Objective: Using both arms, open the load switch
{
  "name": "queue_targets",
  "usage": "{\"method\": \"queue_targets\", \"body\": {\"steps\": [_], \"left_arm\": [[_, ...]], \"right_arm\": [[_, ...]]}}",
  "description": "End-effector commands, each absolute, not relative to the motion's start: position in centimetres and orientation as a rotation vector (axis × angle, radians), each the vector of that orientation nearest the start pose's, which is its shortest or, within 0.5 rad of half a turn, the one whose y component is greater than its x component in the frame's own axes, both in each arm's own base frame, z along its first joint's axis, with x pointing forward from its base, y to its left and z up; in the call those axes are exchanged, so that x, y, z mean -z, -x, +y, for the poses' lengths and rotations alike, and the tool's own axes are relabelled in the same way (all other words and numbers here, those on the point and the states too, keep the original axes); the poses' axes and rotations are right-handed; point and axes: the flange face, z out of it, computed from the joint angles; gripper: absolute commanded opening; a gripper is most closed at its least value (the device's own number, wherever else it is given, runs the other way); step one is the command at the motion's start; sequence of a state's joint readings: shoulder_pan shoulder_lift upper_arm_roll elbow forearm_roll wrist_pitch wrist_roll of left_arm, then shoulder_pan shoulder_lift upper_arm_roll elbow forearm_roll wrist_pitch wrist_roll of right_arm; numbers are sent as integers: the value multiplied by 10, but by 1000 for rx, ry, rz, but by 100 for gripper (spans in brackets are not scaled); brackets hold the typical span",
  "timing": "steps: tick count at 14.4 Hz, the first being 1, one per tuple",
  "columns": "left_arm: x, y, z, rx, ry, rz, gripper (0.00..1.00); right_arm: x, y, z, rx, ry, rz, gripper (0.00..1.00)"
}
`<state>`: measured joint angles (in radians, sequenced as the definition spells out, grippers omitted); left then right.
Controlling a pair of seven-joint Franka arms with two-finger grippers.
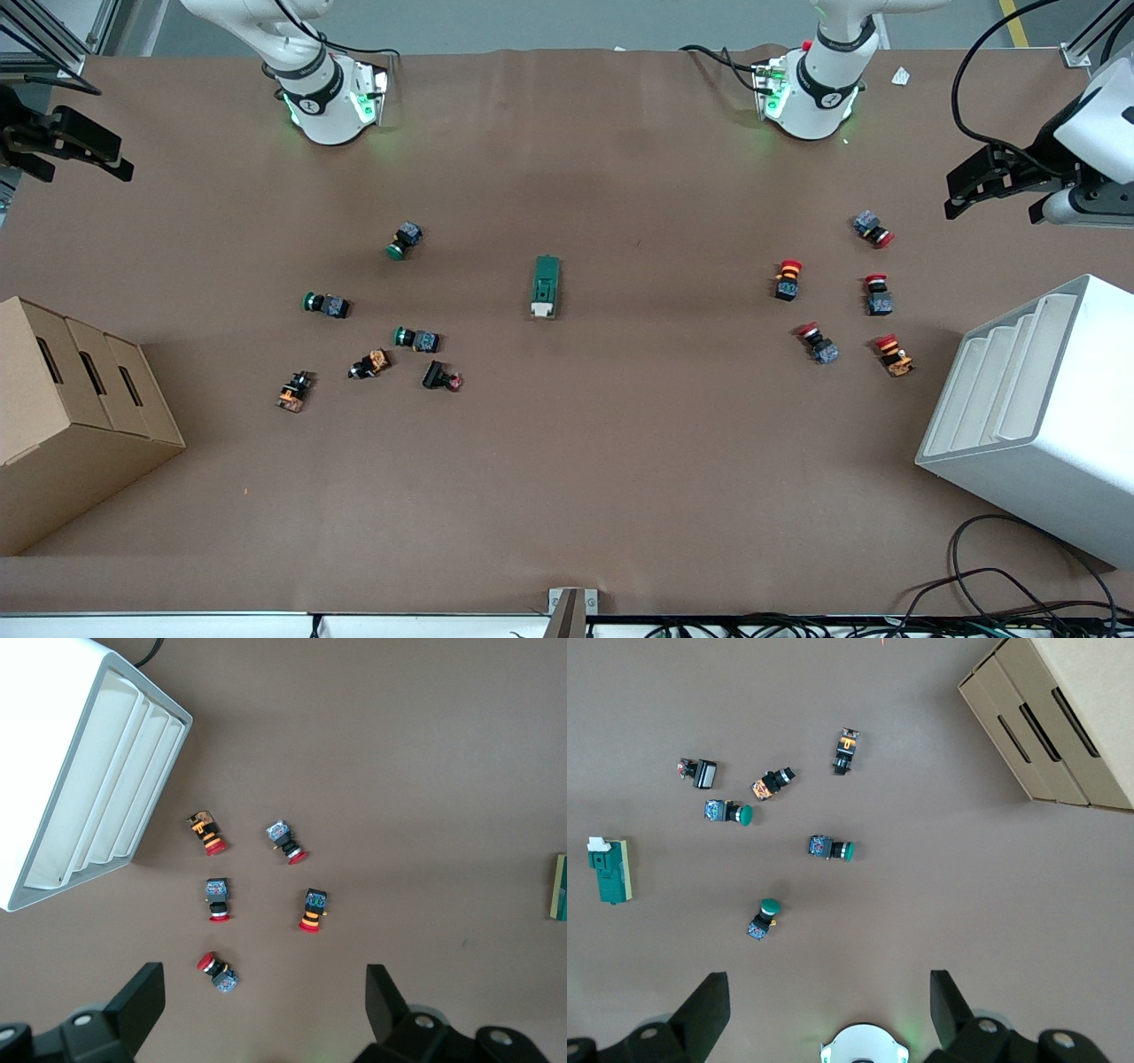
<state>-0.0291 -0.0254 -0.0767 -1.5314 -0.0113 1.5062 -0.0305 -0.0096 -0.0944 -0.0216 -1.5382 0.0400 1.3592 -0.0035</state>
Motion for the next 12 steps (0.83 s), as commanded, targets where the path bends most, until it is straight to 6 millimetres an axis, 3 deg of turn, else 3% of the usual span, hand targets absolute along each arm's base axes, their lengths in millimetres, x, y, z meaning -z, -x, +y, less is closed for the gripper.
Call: {"method": "queue_targets", "body": {"steps": [1, 4, 6, 7, 9, 12], "left_arm": [[-656, -537, -60, 1, 3128, 140, 100], [-656, -537, -67, 3, 3131, 141, 100], [-642, -541, -95, -35, 3129, 201, 100], [-634, -544, -111, -46, 3135, 186, 100], [-614, -550, -165, -37, 3144, 171, 100], [-582, -560, -228, 24, 3177, 142, 100]], "right_arm": [[-675, -491, -5, -117, 3091, 0, 100], [-674, -491, -6, -120, 3091, 2, 100], [-674, -492, -7, -120, 3091, 7, 100], [-674, -492, -7, -122, 3091, 5, 100], [-676, -492, -7, -122, 3091, 7, 100], [-678, -492, -8, -115, 3091, 9, 100]]}}
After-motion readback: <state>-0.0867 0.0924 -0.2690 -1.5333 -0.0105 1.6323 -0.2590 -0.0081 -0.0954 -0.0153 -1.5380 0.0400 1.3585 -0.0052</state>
